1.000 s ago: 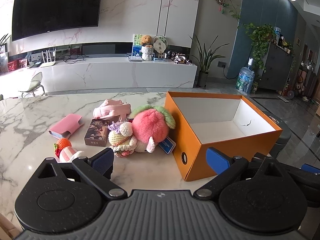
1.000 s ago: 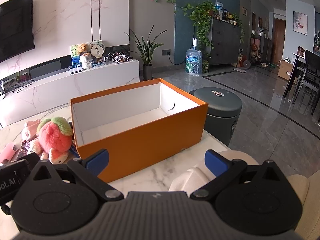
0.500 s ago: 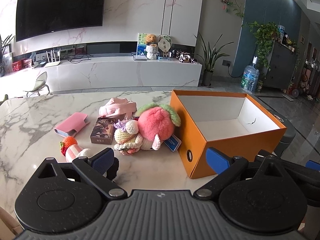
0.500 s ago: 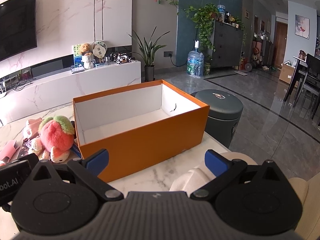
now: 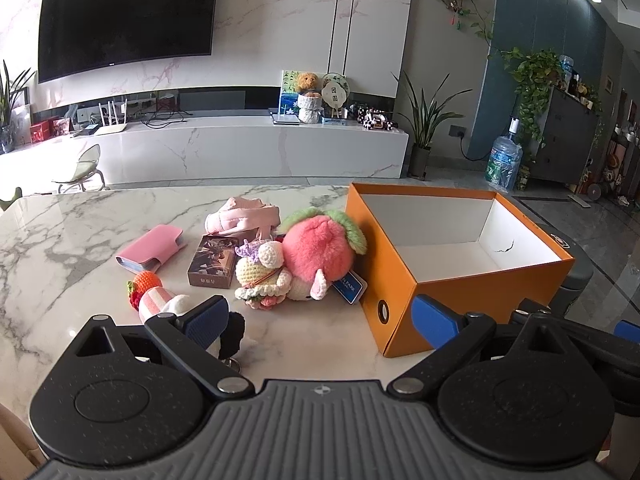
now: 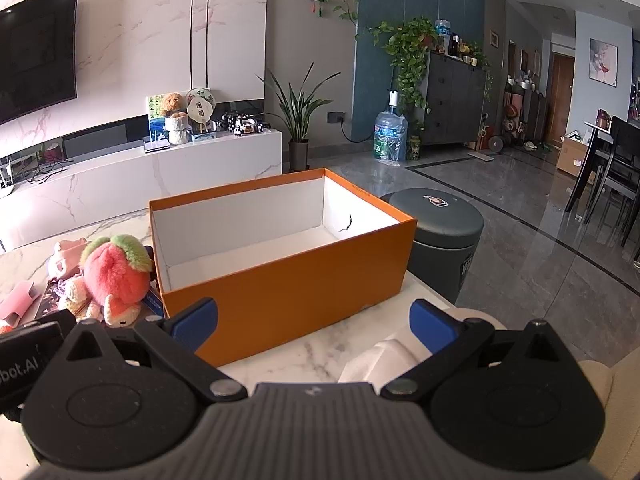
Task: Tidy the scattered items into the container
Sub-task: 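Move the left tool toward the white bunny with striped hat, then close the left tool on the striped-hat bunny while the right tool approaches the crocheted doll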
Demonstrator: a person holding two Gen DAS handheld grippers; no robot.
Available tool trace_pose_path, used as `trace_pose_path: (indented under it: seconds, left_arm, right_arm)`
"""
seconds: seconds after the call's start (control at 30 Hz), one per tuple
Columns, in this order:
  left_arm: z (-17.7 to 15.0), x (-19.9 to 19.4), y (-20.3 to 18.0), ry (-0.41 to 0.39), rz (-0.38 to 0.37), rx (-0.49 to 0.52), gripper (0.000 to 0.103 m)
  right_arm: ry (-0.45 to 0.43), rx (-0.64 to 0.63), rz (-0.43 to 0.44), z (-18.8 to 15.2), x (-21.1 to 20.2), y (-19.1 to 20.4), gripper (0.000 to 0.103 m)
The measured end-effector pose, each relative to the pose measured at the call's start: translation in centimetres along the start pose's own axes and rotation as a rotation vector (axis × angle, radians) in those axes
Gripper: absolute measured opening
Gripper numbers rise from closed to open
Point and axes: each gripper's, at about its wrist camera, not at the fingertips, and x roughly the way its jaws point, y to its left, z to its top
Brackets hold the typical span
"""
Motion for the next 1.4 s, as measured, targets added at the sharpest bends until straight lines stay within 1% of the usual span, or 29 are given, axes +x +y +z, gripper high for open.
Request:
trace_pose_path:
  seconds: [0.63, 1.1, 1.4]
  left_arm:
    - [-0.3, -0.2, 0.5, 0.007, 0.030, 0.012, 0.103]
    - [-0.6, 0.6, 1.5, 0.036, 0.035, -0.001, 0.103]
    - [-0.9, 1.3, 2.6, 0.041, 0.051, -0.015, 0.103]
  right_arm:
    - [0.005, -0.033, -0.004, -0.2, -0.1, 1.0, 0.103]
    - [0.025, -0.065, -0.001, -0.3, 0.3, 2.0, 0.103]
    - [0.033, -0.102, 0.014, -0.5, 1.0, 3.3, 0.103]
